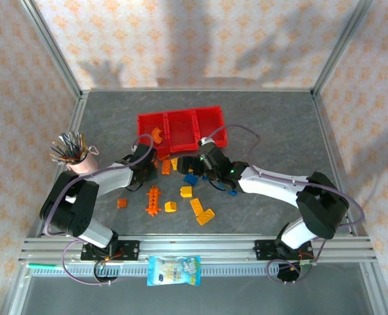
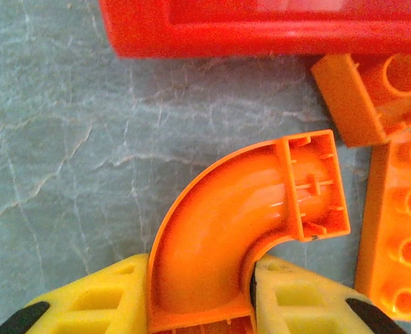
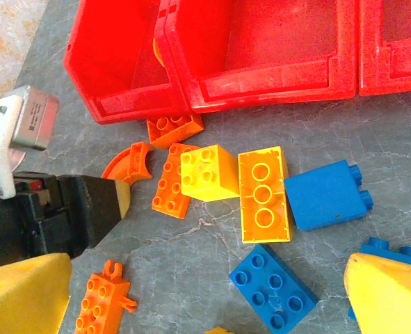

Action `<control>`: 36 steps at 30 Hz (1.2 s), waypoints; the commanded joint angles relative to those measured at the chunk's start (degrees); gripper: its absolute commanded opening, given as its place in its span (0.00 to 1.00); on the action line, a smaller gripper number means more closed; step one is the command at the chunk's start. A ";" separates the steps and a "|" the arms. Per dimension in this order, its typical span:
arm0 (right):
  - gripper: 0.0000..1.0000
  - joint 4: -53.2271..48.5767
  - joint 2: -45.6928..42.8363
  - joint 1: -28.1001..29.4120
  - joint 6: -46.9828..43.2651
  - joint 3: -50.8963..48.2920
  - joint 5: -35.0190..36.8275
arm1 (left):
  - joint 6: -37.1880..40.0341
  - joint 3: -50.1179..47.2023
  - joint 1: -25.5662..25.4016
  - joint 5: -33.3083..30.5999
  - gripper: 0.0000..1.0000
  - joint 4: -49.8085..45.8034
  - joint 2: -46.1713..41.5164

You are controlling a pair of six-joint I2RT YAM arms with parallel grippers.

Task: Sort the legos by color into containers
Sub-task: Pick up the lego from the middle-left of the table, then place the lego in the container.

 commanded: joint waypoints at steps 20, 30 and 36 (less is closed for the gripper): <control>1.00 -4.26 -2.25 0.03 -4.75 5.85 5.72 | -1.01 19.82 0.73 -7.62 0.24 -7.97 -0.66; 1.00 -5.93 -3.78 -0.73 -5.50 6.16 7.16 | -0.09 37.27 4.83 -9.33 0.37 -8.35 17.79; 1.00 -7.17 -4.06 -0.75 -6.26 6.79 7.38 | 1.09 39.51 5.02 -7.95 0.48 -8.95 17.24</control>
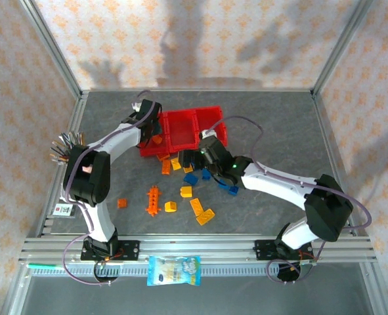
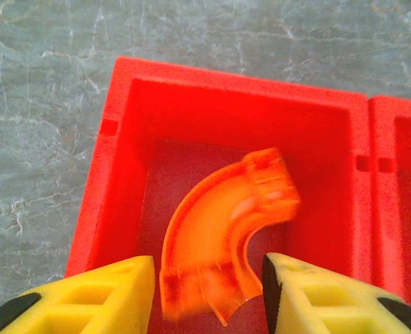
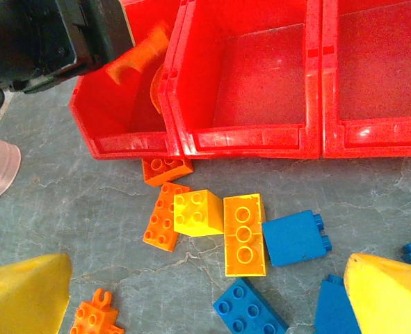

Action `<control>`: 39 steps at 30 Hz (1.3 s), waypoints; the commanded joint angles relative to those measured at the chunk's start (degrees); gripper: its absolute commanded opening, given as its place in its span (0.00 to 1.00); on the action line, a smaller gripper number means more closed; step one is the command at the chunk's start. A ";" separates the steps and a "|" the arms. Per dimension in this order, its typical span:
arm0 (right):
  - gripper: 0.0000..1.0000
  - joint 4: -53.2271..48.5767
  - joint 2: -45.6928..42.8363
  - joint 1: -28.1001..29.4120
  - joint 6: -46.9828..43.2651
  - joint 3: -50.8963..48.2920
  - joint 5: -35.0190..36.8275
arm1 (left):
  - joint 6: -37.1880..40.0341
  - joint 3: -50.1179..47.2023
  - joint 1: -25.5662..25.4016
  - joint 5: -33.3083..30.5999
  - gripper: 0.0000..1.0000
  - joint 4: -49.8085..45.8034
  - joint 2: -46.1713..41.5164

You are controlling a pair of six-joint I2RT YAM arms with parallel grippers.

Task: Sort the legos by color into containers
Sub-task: Place the lego in the container, then pick up the lego from the bottom-left of the table.

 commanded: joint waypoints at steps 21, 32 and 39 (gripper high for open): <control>1.00 6.58 -2.22 3.55 0.40 -7.78 -6.36 | -16.04 -34.76 -1.93 -2.34 0.75 -11.88 -41.96; 1.00 11.97 1.63 11.15 3.73 -11.29 -6.20 | -27.45 -44.86 -3.82 -6.48 0.96 -17.61 -45.70; 1.00 14.49 2.19 12.61 5.08 -11.80 -7.10 | -31.03 -45.57 -6.75 -7.77 0.97 -19.78 -39.38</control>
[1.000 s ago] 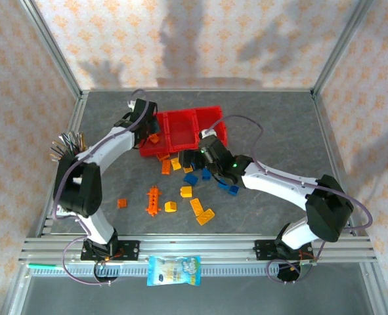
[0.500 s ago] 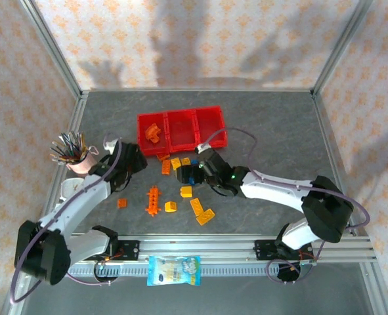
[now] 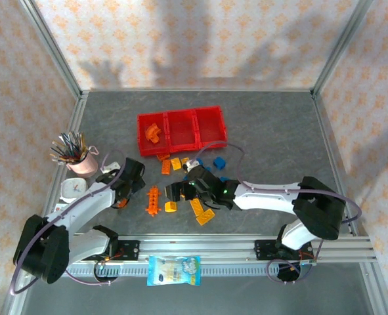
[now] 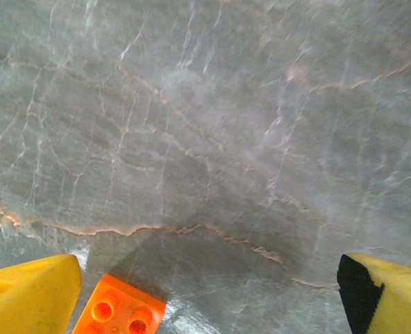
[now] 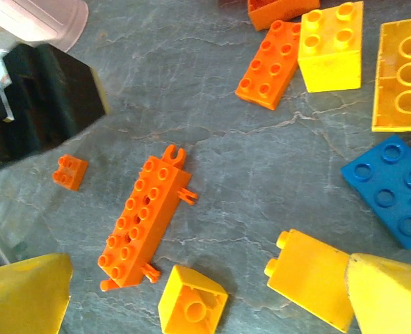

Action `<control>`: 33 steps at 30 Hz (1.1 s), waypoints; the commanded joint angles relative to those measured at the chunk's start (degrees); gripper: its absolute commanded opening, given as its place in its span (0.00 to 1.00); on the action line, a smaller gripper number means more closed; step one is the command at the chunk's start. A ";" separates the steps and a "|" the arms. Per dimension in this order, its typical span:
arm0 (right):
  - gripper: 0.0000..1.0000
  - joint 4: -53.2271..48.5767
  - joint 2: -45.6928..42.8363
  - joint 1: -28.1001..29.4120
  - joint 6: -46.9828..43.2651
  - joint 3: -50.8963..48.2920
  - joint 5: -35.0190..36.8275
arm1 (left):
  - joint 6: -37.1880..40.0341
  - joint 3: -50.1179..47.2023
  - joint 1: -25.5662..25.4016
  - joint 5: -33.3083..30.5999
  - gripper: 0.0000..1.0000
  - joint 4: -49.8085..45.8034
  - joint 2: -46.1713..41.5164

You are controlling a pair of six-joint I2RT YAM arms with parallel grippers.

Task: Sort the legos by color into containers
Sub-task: Pick up the lego from the bottom-left of the table.

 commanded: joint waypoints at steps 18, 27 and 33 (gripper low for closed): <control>1.00 1.44 0.47 0.32 1.55 -0.69 1.44 | -3.22 -2.53 -6.96 2.55 0.79 -2.16 2.06; 1.00 0.82 1.12 0.40 1.20 0.04 1.51 | -4.52 -3.24 -7.41 2.30 0.62 -2.49 1.26; 1.00 0.72 1.50 0.38 1.10 0.46 1.46 | -6.74 -2.07 -7.44 -1.67 0.78 -6.06 -1.33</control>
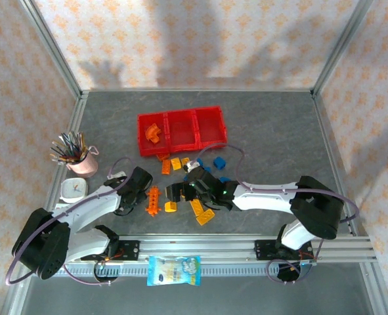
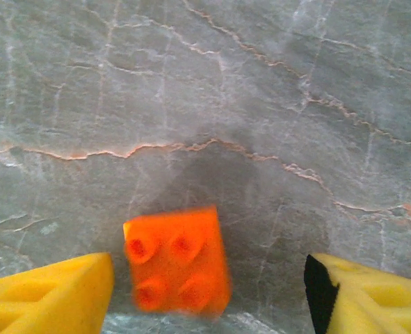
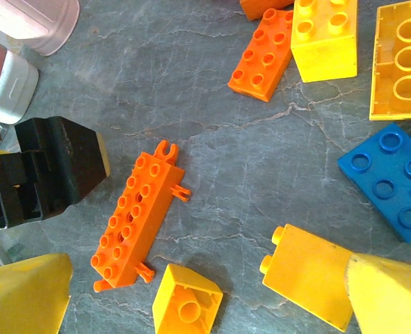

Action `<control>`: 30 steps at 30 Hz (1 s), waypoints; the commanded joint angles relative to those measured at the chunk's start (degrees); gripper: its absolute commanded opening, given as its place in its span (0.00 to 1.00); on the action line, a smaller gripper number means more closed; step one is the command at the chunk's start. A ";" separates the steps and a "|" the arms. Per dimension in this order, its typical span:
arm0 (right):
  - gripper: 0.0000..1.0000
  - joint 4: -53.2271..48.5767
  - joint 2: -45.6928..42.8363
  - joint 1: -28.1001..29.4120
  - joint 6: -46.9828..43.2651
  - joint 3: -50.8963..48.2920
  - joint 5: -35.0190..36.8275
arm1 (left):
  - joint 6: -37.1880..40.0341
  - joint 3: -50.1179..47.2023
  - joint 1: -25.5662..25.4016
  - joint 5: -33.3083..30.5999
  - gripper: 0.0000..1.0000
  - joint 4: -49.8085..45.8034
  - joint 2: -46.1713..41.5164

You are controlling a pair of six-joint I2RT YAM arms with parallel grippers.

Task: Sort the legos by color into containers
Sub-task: Pick up the lego from the bottom-left of the table.

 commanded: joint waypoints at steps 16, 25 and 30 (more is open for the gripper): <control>1.00 -0.25 0.85 0.34 0.21 0.98 1.73 | -1.11 -1.76 -0.26 -0.07 0.68 3.83 2.08; 1.00 -0.90 1.92 0.38 0.34 1.83 1.70 | 0.60 -3.26 2.70 -0.38 0.53 9.28 3.45; 1.00 -1.46 2.95 0.37 0.43 2.78 1.71 | 1.85 -4.65 3.98 1.07 0.43 11.88 3.51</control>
